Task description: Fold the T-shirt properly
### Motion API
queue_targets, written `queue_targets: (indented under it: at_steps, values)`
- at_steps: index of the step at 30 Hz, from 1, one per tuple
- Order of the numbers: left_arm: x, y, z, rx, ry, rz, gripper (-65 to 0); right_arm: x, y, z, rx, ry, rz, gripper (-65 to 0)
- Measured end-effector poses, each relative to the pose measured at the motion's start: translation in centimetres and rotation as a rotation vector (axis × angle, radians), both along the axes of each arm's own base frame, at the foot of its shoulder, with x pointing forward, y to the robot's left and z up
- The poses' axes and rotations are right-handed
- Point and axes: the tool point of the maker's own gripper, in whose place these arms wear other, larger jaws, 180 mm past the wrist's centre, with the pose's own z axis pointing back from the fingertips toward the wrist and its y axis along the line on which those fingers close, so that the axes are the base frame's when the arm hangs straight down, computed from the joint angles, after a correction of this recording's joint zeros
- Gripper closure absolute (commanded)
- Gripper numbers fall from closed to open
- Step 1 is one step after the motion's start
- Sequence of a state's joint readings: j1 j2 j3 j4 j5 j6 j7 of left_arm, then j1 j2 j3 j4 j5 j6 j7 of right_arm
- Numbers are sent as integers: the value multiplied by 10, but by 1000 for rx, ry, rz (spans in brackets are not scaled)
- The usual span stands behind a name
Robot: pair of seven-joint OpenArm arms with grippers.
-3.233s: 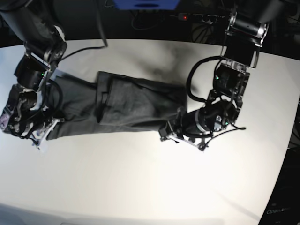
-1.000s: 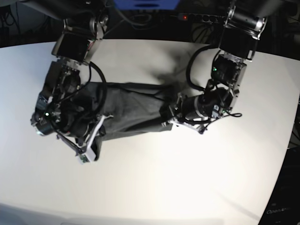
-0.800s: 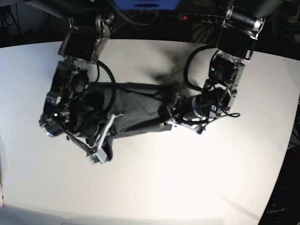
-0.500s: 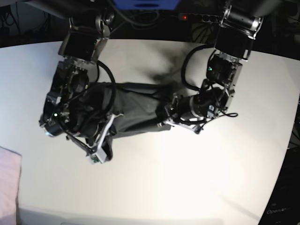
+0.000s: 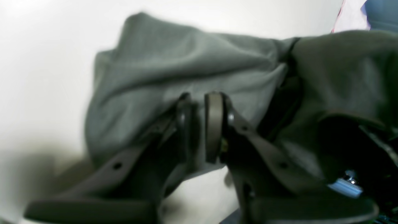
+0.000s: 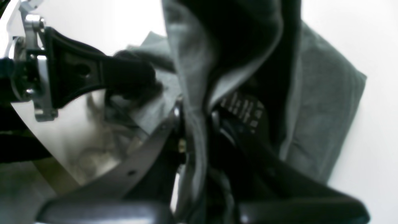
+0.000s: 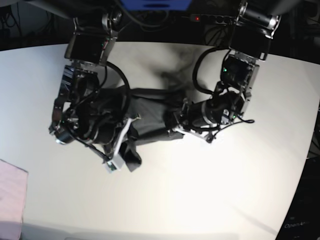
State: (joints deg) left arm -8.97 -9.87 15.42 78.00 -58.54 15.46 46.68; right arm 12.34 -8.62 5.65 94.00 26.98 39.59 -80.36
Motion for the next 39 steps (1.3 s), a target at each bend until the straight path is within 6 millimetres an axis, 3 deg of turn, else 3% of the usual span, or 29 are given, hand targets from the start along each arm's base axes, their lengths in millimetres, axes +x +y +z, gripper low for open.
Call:
queue_targets:
  at_steps: [5, 8, 11, 17, 24, 31, 39]
  values:
    - [2, 3, 18, -19, -46, 6, -83, -5, 14, -9, 17, 30, 42, -7]
    - [0, 22, 29, -36, -78, 64, -83, -16, 17, -29, 18, 106, 53, -7]
    - [-12, 42, 22, -34, -21, 88, -83, -20, 20, -38, 22, 139, 62, -7]
    - [-10, 68, 13, 54, -20, 127, -83, -18, 20, -36, 23, 133, 63, -7]
    - [-9, 52, -22, 90, 68, 127, -83, -14, 21, -32, 21, 121, 70, -7]
    - [7, 47, -24, 118, 64, 126, -83, -16, 33, -30, 17, 113, 115, -7]
    - [11, 44, -27, 120, 71, 128, -83, -19, 72, -9, 147, 63, 206, -7]
